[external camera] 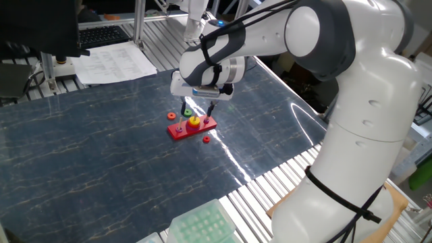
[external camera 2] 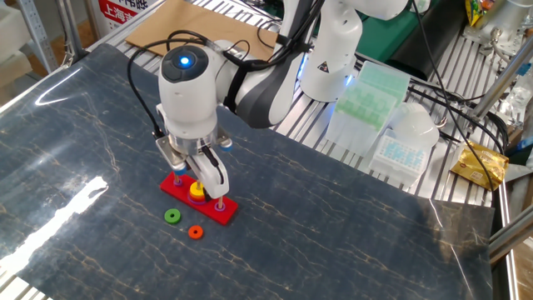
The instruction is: Take out one Hanoi block and throw it aside
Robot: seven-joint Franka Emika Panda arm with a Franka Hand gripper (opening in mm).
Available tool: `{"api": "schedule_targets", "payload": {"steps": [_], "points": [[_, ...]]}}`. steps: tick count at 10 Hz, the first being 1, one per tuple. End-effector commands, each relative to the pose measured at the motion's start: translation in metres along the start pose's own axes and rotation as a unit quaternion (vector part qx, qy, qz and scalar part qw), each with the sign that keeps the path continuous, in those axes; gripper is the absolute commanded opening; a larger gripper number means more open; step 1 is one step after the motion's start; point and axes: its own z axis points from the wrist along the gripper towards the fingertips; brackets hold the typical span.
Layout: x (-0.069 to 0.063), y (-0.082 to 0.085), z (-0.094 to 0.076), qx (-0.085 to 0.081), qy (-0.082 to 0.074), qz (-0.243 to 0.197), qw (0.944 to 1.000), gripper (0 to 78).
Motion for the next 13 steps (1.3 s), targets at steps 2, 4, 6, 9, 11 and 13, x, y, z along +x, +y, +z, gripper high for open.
{"api": "schedule_targets", "payload": {"steps": [2,4,6,9,11,13], "points": [[0.0,0.0,0.005,0.0,-0.002,0.012,0.9999,77.4],[0.0,0.0,0.007,0.0,-0.002,0.013,0.9999,77.4],[-0.001,-0.002,0.011,-0.001,-0.002,0.012,0.9999,77.4],[0.002,-0.004,0.019,-0.002,-0.007,0.013,0.9999,77.4],[0.003,-0.004,0.021,-0.001,-0.007,0.016,0.9998,77.4],[0.003,-0.004,0.023,-0.001,-0.007,0.015,0.9999,77.4]]}}
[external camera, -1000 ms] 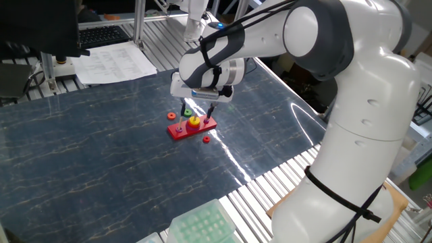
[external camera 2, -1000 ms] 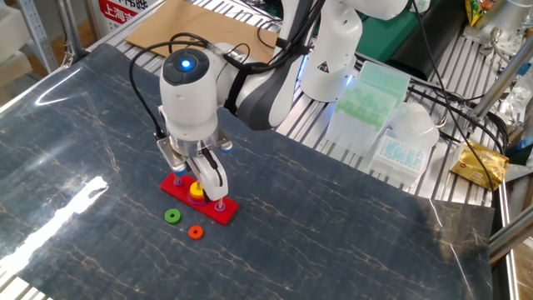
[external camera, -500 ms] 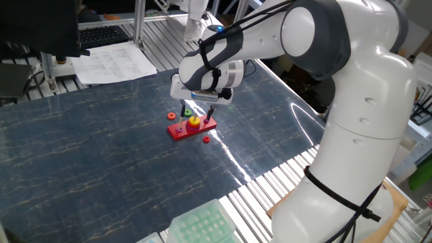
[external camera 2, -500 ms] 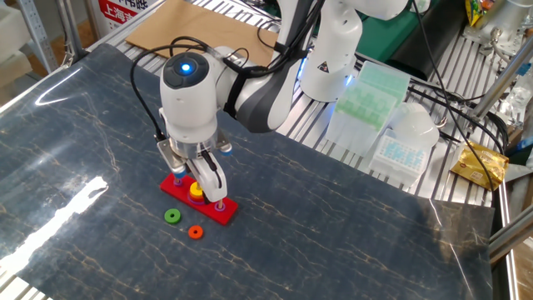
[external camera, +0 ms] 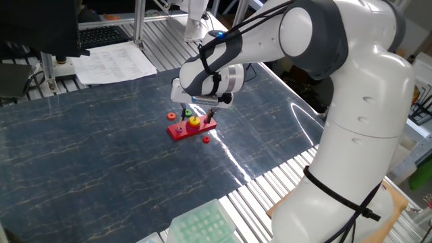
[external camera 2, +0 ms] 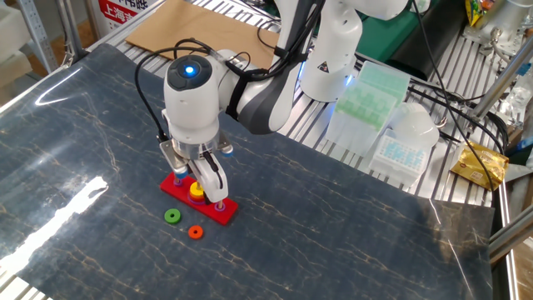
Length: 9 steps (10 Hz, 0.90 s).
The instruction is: Take out one Hanoi block and throw it aside
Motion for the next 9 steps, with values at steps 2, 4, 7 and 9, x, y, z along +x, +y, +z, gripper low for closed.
{"api": "schedule_targets", "payload": {"steps": [2,4,7,9], "points": [[-0.0009,0.0002,0.0034,0.0,-0.002,-0.001,1.0,77.4],[-0.0011,0.0001,0.0039,0.0,-0.002,-0.002,1.0,77.4],[-0.0011,0.0003,0.0056,0.002,-0.002,-0.005,1.0,77.4],[-0.0011,0.0003,0.0056,0.002,-0.003,-0.007,1.0,77.4]]}}
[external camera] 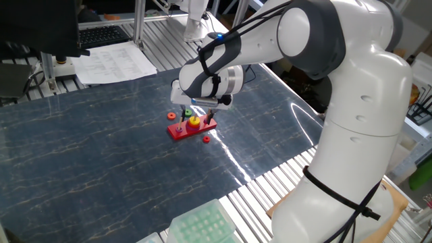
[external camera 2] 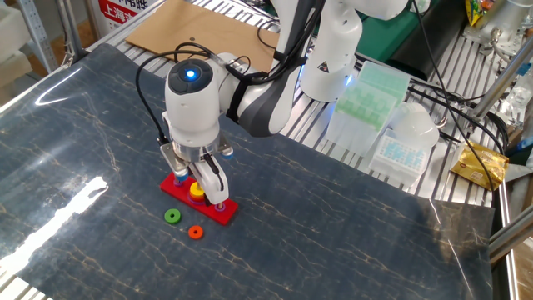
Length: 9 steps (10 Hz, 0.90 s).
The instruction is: Take out one Hanoi block and throw it aside
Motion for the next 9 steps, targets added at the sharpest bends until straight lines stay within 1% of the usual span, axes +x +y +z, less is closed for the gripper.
{"api": "schedule_targets", "payload": {"steps": [1,6,7,9], "points": [[-0.0011,0.0001,-0.001,0.0,-0.002,-0.002,1.0,77.4],[-0.0011,0.0001,-0.001,0.001,-0.002,0.0,1.0,77.4],[-0.0011,0.0001,-0.001,0.001,-0.002,0.0,1.0,1.2],[-0.0011,0.0001,-0.001,0.001,-0.002,0.0,1.0,1.2]]}}
